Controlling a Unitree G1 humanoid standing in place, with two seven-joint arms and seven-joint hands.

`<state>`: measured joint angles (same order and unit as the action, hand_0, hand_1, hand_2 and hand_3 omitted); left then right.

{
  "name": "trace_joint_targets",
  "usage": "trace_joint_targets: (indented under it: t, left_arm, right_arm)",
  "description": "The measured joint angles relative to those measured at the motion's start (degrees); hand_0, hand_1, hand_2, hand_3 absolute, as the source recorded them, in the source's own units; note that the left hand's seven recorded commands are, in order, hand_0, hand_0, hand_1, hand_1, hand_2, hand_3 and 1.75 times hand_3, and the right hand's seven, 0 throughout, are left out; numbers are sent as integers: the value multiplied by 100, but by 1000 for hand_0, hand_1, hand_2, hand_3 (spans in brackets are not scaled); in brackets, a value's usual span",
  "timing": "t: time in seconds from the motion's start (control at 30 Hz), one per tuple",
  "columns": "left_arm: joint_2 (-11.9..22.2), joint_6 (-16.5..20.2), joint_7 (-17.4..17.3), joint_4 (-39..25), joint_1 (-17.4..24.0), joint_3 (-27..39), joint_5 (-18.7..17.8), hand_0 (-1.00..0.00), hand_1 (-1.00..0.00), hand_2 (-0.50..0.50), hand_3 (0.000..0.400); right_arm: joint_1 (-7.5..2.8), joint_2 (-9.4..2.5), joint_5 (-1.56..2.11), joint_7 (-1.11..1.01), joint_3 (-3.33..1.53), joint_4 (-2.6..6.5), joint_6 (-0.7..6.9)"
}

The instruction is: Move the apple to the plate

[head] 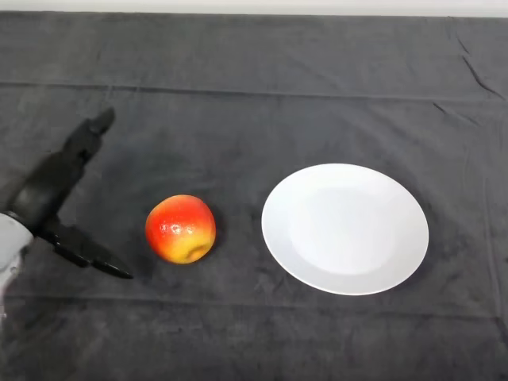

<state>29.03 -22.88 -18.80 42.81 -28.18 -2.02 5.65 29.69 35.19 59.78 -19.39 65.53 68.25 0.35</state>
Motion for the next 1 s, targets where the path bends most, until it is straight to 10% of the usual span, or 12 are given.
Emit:
trace_joint_targets:
  t: [1.0]
  left_arm:
    - [-665, -167, 262, 1278, -636, -640, 491, 0, 0, 0, 0]
  right_arm:
    - [0, 0, 0, 4, -1, -1, 1]
